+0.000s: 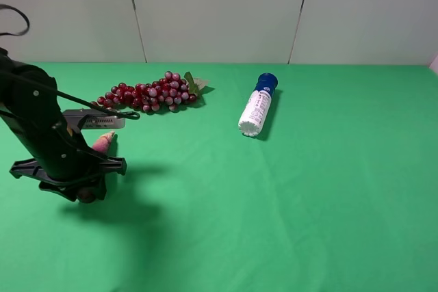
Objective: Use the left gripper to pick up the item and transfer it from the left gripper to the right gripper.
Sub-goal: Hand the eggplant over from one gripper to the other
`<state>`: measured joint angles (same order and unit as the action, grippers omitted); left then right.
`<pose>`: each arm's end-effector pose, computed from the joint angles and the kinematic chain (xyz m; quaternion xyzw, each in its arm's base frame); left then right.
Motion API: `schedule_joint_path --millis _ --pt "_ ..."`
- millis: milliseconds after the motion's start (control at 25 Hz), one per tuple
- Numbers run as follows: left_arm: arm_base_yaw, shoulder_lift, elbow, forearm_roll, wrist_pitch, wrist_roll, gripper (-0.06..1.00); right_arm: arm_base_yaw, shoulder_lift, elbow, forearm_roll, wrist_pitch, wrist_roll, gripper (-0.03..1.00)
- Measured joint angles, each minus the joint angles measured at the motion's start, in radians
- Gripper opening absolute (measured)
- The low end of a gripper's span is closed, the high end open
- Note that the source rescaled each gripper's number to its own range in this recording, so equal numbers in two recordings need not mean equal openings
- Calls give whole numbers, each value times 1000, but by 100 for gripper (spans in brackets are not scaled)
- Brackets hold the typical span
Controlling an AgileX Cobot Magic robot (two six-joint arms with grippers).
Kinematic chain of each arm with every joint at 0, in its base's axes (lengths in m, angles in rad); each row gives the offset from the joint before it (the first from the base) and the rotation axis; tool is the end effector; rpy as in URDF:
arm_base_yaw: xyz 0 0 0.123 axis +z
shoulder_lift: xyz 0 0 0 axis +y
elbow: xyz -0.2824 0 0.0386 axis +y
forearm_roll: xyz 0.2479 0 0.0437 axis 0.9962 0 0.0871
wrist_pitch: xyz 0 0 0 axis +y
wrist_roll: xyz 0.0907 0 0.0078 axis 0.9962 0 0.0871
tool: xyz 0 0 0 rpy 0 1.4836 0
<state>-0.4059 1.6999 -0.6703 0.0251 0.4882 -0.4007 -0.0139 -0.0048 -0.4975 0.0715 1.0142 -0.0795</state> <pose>0.2323 -0.0987 0.1180 0.0132 0.9974 -0.0214 0.0670 -0.0035 0.0056 0.2804 -0.0281 0.8392 0.0104 0.5429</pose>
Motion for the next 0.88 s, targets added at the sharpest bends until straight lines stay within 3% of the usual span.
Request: schedule_joint_path --millis 440,880 --pt "0 -174 1 69 176 10 0 0 0 0 0 0 0 100" --pt "0 -296 -31 81 354 169 0 0 0 0 10 0 0 100"
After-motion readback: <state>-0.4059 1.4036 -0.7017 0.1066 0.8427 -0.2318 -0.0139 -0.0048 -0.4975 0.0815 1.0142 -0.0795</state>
